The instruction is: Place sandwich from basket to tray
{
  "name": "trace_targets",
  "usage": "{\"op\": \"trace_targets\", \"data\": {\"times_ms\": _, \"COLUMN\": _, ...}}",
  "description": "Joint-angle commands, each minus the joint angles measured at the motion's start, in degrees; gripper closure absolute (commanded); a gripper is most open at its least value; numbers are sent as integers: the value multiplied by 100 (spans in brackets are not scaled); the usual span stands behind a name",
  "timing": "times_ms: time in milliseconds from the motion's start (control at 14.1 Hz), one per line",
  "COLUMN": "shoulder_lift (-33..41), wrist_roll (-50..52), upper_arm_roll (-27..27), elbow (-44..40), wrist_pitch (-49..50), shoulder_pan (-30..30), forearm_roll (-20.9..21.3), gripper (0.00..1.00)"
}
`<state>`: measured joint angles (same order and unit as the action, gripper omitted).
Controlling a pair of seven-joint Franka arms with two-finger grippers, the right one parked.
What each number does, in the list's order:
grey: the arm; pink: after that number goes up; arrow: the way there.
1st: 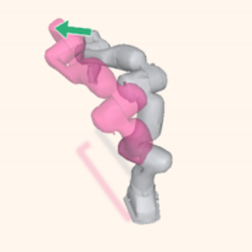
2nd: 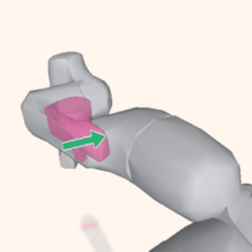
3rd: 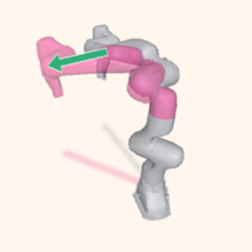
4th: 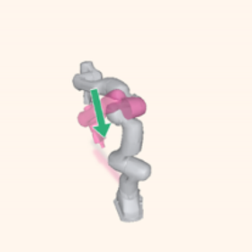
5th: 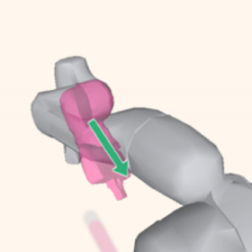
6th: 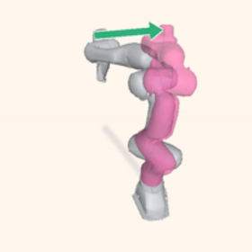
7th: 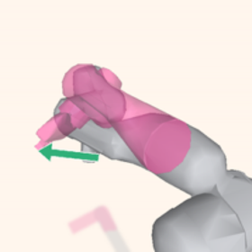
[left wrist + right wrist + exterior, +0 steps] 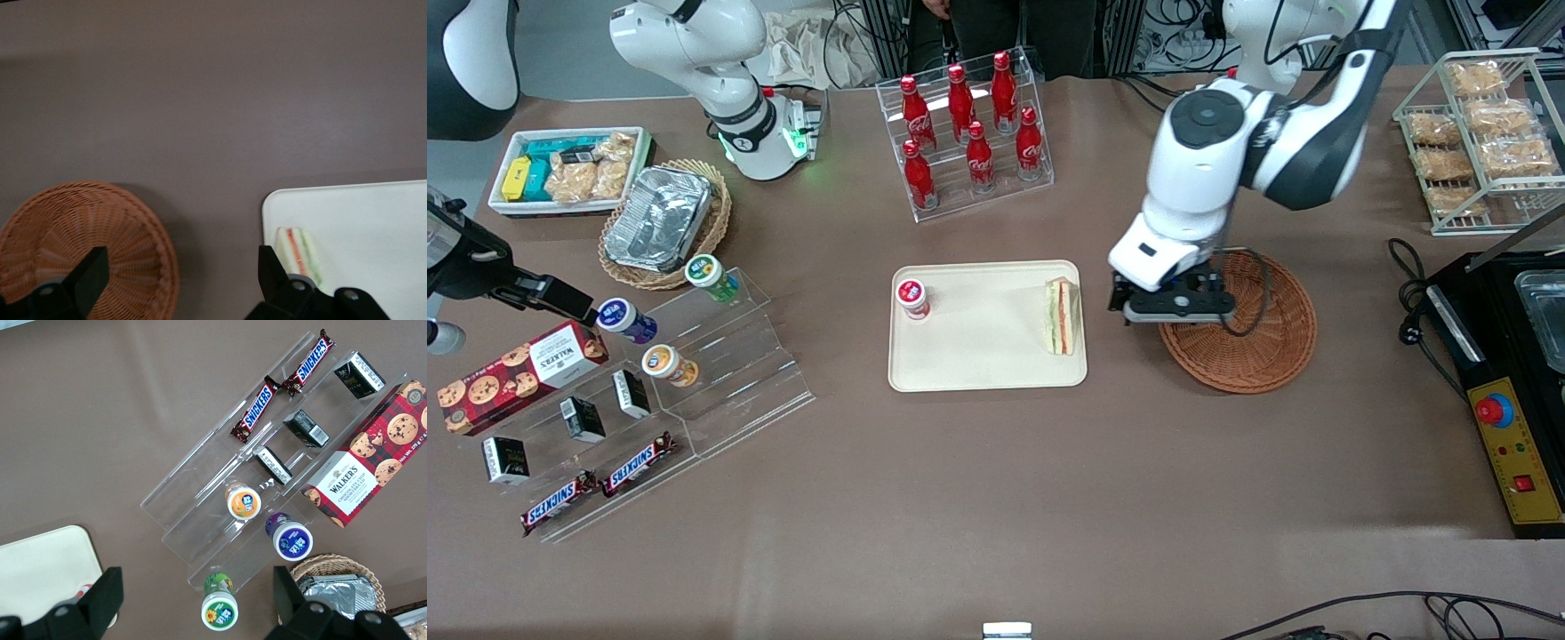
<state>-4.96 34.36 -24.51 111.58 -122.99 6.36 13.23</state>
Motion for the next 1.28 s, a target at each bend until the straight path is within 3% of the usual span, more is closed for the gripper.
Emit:
{"op": "trace_targets", "data": {"times_ms": 0, "shoulder_lift": 451, "wrist_roll": -621, "upper_arm_roll": -89, "elbow": 57, "wrist_pitch": 616, "shoulder_pan": -406, "forearm_roll": -154, "gripper": 1}}
{"op": "trace_targets", "data": {"times_ms": 142, "shoulder_lift": 793, "wrist_roll": -1270, "upper_arm_roll": 25, "elbow": 57, "wrist_pitch": 1029, "shoulder_pan": -617, "forearm_roll": -652, "gripper": 1}}
{"op": "trace_targets", "data": {"times_ms": 355, "shoulder_lift": 1286, "wrist_roll": -2440, "upper_arm_roll": 972, "elbow": 57, "wrist_pitch": 1487, "shoulder_pan": -470, "forearm_roll": -1331, "gripper": 1}}
{"op": "trace_targets", "data": {"times_ms": 497, "shoulder_lift": 1541, "wrist_roll": -2540, "upper_arm_roll": 1395, "elbow": 57, "wrist_pitch": 1672, "shoulder_pan": -303, "forearm_roll": -1358, "gripper": 1}}
{"op": "trace_targets", "data": {"times_ms": 781, "shoulder_lift": 1858, "wrist_roll": -2951, "upper_arm_roll": 1694, "elbow": 48, "wrist_pitch": 2154, "shoulder_pan": -180, "forearm_roll": -1367, "gripper": 1}}
{"op": "trace_targets", "data": {"times_ms": 994, "shoulder_lift": 2139, "wrist_roll": -3093, "upper_arm_roll": 1748, "elbow": 56, "wrist_pitch": 2639, "shoulder_pan": -170, "forearm_roll": -1359, "gripper": 1}}
{"op": "trace_targets", "data": {"times_ms": 1206, "shoulder_lift": 1956, "wrist_roll": -3120, "upper_arm_roll": 1748, "elbow": -135, "wrist_pitch": 2657, "shoulder_pan": -170, "forearm_roll": -1227, "gripper": 1}}
